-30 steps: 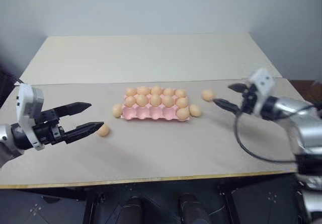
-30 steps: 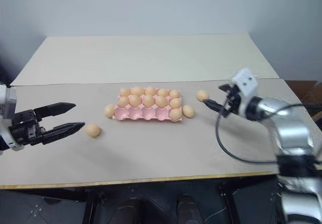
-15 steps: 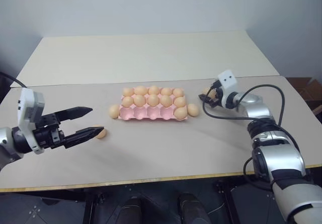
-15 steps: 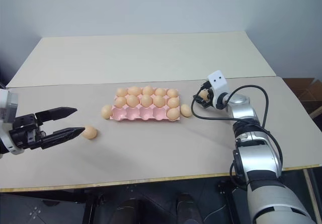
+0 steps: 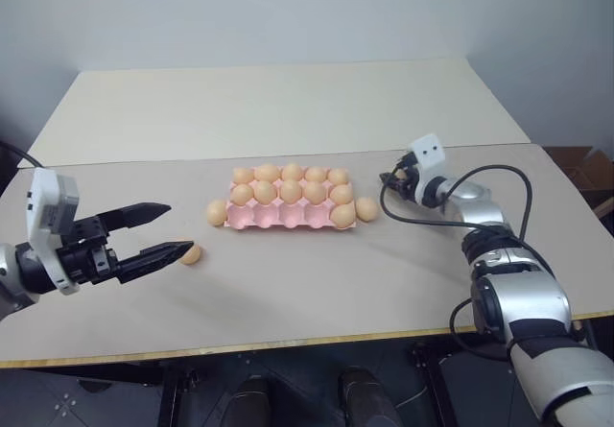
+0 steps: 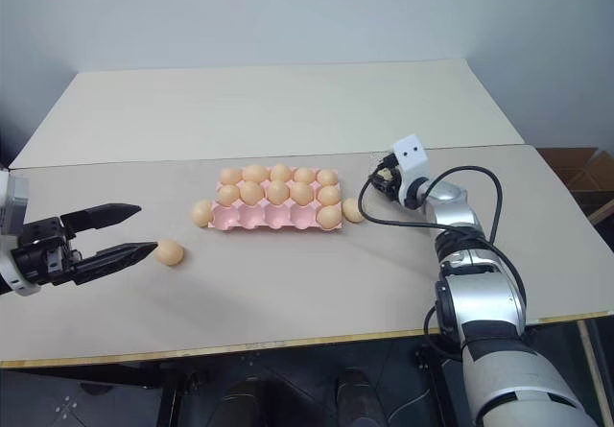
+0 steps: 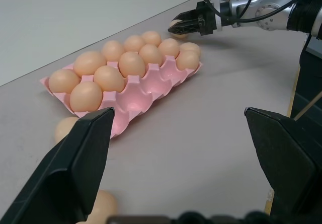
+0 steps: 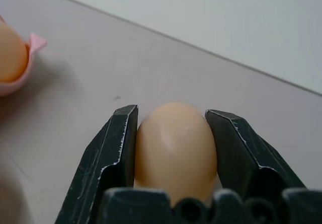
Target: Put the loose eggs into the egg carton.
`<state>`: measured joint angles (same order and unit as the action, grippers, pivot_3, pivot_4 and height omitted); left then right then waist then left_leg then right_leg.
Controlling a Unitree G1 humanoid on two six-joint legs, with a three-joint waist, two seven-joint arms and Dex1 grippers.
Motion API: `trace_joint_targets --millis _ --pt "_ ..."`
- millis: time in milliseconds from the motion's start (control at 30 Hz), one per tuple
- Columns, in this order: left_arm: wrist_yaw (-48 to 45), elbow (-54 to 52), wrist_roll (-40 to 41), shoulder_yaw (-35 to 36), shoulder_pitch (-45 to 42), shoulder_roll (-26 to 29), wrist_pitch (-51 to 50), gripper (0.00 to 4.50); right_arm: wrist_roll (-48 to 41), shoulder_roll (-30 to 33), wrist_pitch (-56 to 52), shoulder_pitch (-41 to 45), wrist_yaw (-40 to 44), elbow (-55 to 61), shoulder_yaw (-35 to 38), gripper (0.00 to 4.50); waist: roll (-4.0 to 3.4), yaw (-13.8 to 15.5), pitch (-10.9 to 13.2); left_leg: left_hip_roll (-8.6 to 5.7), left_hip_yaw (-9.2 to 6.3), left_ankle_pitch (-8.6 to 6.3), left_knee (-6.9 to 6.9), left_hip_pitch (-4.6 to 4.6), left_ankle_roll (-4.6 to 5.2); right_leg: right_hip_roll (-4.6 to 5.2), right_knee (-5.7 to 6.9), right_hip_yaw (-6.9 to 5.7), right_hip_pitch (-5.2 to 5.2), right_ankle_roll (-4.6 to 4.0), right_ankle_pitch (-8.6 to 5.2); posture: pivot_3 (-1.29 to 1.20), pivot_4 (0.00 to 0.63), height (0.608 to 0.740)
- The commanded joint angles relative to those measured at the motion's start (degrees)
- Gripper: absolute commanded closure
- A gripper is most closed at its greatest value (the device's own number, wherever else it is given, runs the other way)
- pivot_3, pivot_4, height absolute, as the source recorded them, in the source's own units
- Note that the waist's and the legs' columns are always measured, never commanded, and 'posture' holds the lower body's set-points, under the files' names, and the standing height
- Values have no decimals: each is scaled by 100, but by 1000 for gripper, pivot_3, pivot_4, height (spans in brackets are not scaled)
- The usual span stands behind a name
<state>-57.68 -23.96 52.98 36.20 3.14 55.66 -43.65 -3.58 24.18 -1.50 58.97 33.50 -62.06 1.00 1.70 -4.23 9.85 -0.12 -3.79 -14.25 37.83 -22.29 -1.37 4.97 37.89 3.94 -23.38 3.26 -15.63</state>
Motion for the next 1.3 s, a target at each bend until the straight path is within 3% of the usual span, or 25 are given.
trace_joint_targets --millis 33,200,333,433,667,767,900,1133,1300 --pt "-57 -52 -22 124 -61 69 138 0 -192 92 -240 -144 273 1073 131 1953 0 1 0 1 0 0 0 0 0 0 4 0 0 0 0 0 150 740" --pt "-96 11 -63 36 -141 82 149 0 -349 -23 -1468 -708 262 3476 -4 1953 -1 24 0 1 -6 0 0 -2 0 0 10 -1 -1 0 0 0 150 740" --pt "-96 -25 -85 -9 -163 53 127 0 -695 -527 -3022 -1271 41 5782 -366 1953 -2 -3 1 7 -16 0 -2 -7 0 -3 17 3 -22 0 0 0 150 740" --pt "-108 -37 -72 -17 -165 55 106 0 -760 -826 -3599 -1757 -36 6725 -792 1953 -3 22 0 8 -31 0 -4 -8 0 -5 18 1 -34 0 0 0 150 740" --pt "-181 -20 -93 35 -145 105 108 0 -410 -1296 -3731 -2056 -506 6708 -1413 1953 -3 57 0 -8 -30 2 -3 -12 -3 13 17 -1 -40 0 0 0 150 740" --pt "-179 -41 -96 68 -139 108 105 0 -344 -1295 -3749 -2039 -548 6669 -1443 1309 -3 44 0 -6 -28 2 -6 -13 -3 9 17 -1 -48 0 0 0 150 740" --pt "-167 -73 -86 97 -121 94 105 0 -363 -1238 -3783 -2055 -529 6770 -1369 10 -2 25 0 -4 -24 2 -6 -28 -3 9 20 -1 -68 -1 0 0 150 740" --pt "-156 -27 -88 59 -165 86 122 0 -771 -912 -4227 -2131 -382 7602 -940 10 -2 27 0 -3 -20 2 -5 -31 -3 9 21 -1 -71 -1 1 0 150 740" --pt "-291 216 -151 -67 -326 147 183 0 -1628 -2 -4685 -2331 288 8581 -29 10 -2 69 0 -5 -23 2 -4 -41 -3 11 18 -4 -72 -1 1 0 150 740"
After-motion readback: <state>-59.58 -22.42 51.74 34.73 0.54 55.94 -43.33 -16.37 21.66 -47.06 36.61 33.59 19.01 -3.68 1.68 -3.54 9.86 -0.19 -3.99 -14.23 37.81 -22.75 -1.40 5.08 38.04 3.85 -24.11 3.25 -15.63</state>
